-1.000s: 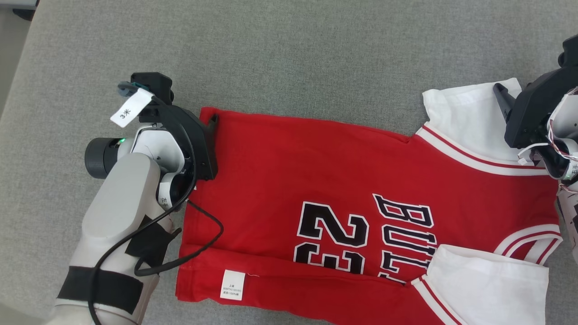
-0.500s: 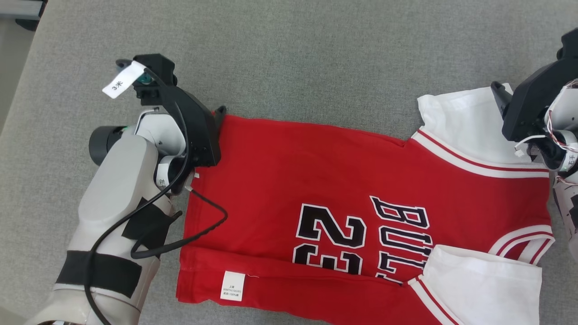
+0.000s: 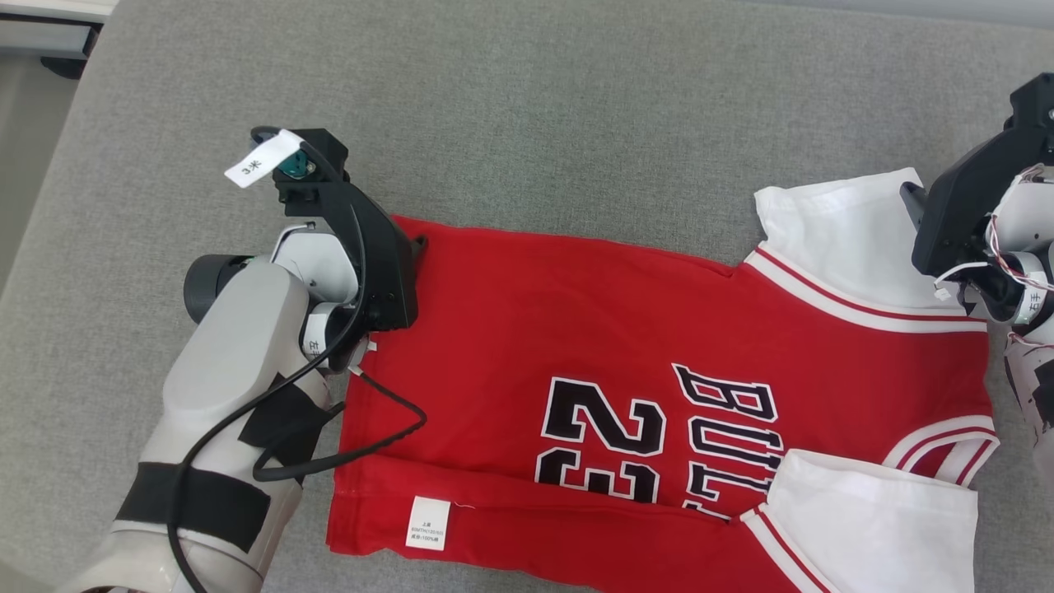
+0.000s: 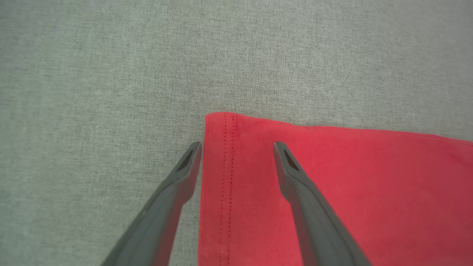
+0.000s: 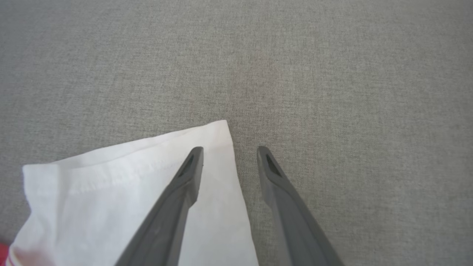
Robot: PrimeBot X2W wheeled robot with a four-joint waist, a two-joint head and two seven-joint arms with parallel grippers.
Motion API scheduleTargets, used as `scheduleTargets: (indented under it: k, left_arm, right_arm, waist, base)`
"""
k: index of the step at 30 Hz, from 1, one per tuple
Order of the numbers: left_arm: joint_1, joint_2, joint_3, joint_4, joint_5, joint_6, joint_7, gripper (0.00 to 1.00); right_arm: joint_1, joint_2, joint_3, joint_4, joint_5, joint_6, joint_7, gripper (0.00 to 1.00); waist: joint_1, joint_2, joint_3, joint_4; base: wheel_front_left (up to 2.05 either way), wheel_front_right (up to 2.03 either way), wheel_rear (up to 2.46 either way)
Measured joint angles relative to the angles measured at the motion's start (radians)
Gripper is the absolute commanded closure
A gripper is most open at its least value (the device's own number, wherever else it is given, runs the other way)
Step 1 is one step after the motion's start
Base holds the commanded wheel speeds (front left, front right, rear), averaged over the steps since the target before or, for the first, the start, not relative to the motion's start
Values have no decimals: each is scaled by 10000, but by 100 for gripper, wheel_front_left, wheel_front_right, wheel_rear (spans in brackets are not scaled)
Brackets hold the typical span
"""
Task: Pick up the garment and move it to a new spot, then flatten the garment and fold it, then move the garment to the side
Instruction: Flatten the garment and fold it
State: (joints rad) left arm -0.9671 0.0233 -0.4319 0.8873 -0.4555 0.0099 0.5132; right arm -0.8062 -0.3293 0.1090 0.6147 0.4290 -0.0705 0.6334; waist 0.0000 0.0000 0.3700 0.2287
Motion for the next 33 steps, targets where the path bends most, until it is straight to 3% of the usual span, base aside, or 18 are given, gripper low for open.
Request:
scheduleTargets:
  k: [3, 9, 14, 16, 18, 19, 21, 22, 24, 26, 27, 28, 33]
  left_arm:
    - [24, -4, -196, 0, -107, 94, 98, 0]
    - [47, 0, -533, -222, -307, 261, 232, 0]
    - [46, 8, -665, -305, -575, 343, 288, 0]
    - [44, 12, -719, -347, -614, 353, 290, 0]
    - [36, 25, -826, -366, -663, 357, 320, 0]
    - [35, 29, -872, -366, -700, 360, 330, 3]
    - [34, 29, -926, -376, -740, 391, 366, 31]
    - [29, 29, -936, -374, -759, 420, 376, 51]
    - [8, 29, -947, -366, -815, 424, 376, 55]
    - [-37, 25, -945, -353, -821, 428, 370, 47]
    - [-60, 23, -945, -349, -819, 433, 341, 15]
    - [-87, 13, -945, -332, -817, 443, 316, 3]
    - [-267, 8, -869, -198, -807, 529, 180, 0]
  right_arm:
    - [9, 25, 15, 58, 0, -2, 90, 32]
    - [9, 25, 19, 2, 0, -71, 188, 26]
    - [4, 4, -6, -13, 0, -136, 265, 27]
    - [-26, 0, -6, -12, -10, -167, 267, 34]
    - [-32, -6, -10, 8, -12, -173, 265, 52]
    - [-32, -8, -8, 15, -13, -173, 267, 54]
    - [-35, -23, -8, 31, -13, -173, 268, 60]
    - [-37, -33, -6, 36, -15, -173, 267, 65]
    - [-39, -46, -8, 54, -19, -173, 267, 66]
    - [-42, -46, -8, 67, -71, -174, 267, 63]
    - [-43, -44, -8, 69, -86, -174, 265, 62]
    - [-44, -44, -8, 69, -86, -174, 265, 62]
    - [-100, -35, -4, 111, -115, -194, 247, 56]
  waist:
    - [0, 0, -103, 61]
    - [1, 0, 0, 146]
    - [0, -1, 138, 198]
    - [0, 0, 197, 199]
    - [0, -1, 228, 197]
    - [0, -1, 236, 198]
    - [0, -1, 247, 197]
    - [0, -1, 251, 197]
    - [0, -1, 252, 196]
    - [0, -1, 250, 194]
    - [0, -1, 248, 192]
    - [0, 0, 246, 190]
    - [0, 0, 261, 172]
  base:
    - [0, 0, 0]
    - [0, 0, 0]
    - [0, 0, 0]
    - [0, 0, 0]
    - [0, 0, 0]
    - [0, 0, 0]
    - [0, 0, 0]
    - [0, 0, 0]
    - [0, 0, 0]
    - [0, 0, 0]
    - [0, 0, 0]
    - [0, 0, 0]
    - [0, 0, 0]
